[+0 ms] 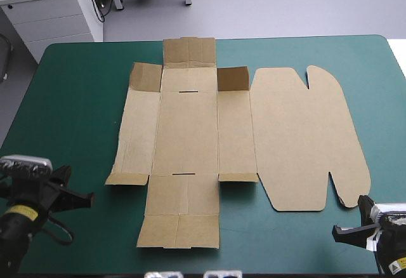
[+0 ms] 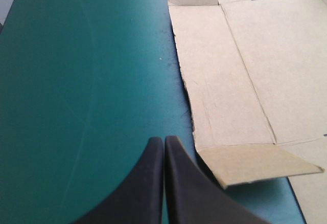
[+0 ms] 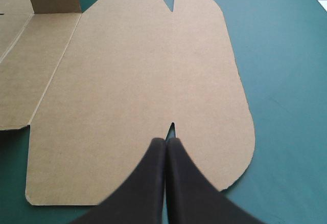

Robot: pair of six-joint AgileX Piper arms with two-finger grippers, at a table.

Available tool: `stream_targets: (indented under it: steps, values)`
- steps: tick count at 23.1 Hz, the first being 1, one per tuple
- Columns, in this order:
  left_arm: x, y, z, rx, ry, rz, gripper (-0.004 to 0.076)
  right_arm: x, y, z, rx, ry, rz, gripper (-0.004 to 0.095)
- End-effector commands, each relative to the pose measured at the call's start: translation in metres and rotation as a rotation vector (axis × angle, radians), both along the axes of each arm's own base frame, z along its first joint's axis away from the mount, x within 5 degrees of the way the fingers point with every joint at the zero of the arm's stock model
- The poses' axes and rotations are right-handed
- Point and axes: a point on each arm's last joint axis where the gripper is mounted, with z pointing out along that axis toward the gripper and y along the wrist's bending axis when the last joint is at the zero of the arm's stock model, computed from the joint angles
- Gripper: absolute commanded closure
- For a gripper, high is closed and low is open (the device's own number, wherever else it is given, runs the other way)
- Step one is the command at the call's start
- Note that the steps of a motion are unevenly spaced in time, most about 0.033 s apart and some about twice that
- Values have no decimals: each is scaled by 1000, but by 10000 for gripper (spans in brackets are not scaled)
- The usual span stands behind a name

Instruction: Fold the box

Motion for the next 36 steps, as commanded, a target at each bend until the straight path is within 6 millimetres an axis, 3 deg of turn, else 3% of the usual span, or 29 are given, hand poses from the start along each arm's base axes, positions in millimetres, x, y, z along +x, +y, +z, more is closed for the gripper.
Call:
stream_targets:
  steps: [1,5,10,14,15,18,23,28,34,36]
  values:
    - [42,-2,20,48,6,-26,731,7,0,12,2,-59,-7,927]
    - [92,-6,28,30,150,-36,729,7,0,12,0,-59,-8,927]
    - [129,-6,29,11,231,-41,704,7,-1,11,-15,-51,-7,927]
    - [146,16,24,-276,254,-131,704,6,-1,10,-48,-42,5,927]
    - [154,29,17,-398,271,-155,704,6,-1,10,-48,-42,5,927]
    - [170,51,-8,-477,360,-118,705,6,-1,10,-48,-42,5,927]
    - [200,63,-54,-570,550,-126,709,6,-1,10,-48,-39,6,927]
    - [210,66,-78,-613,633,-126,709,6,-1,10,-48,-39,6,927]
    - [215,54,-82,-588,645,-156,703,6,-1,10,-48,-38,6,927]
    - [218,48,-85,-579,653,-169,668,6,-1,10,-48,-38,6,927]
